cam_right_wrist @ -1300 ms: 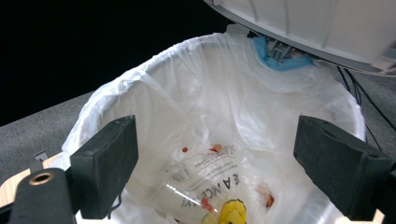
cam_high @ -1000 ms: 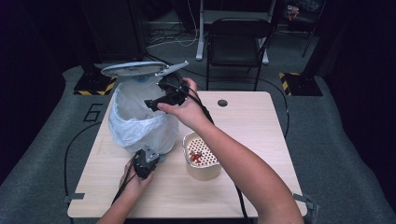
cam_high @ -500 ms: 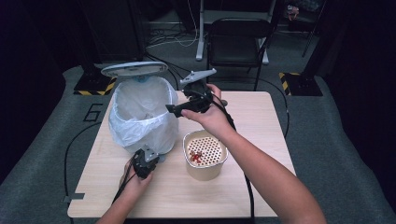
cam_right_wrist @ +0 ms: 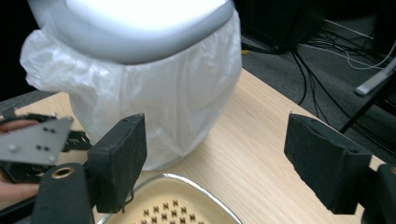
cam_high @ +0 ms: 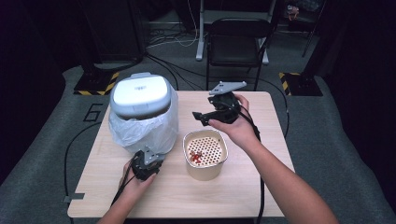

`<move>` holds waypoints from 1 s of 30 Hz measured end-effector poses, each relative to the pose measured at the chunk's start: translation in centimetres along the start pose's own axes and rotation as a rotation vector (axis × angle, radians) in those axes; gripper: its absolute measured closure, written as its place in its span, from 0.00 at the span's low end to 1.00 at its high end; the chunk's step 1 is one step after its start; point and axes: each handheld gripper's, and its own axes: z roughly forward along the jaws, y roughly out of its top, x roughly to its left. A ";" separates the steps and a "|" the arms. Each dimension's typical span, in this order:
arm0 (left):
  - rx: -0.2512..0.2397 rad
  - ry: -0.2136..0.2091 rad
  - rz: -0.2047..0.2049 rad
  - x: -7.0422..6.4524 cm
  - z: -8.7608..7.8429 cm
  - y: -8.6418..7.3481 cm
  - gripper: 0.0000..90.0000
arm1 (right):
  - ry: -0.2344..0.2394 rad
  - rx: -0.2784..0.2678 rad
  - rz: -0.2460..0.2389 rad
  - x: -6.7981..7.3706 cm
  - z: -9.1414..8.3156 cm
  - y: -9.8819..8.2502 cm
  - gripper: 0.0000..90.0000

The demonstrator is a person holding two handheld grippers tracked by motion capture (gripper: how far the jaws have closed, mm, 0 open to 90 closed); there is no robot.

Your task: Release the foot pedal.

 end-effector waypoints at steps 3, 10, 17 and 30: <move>0.040 -0.032 -0.018 0.0 -0.2 0.4 0.62 | 0.001 -0.001 0.009 -0.5 -0.8 -1.1 0.24; 0.084 -0.104 -0.039 0.2 -1.5 0.5 0.56 | -0.016 -0.008 -0.002 -0.8 -2.6 -3.7 0.25; 0.054 -0.150 -0.106 0.5 -3.4 -0.1 0.50 | -0.029 -0.017 0.021 -1.2 -3.5 -6.4 0.27; 0.049 -0.134 -0.217 2.9 -6.0 -2.5 0.47 | -0.093 -0.007 0.066 -2.1 -5.0 -11.6 0.28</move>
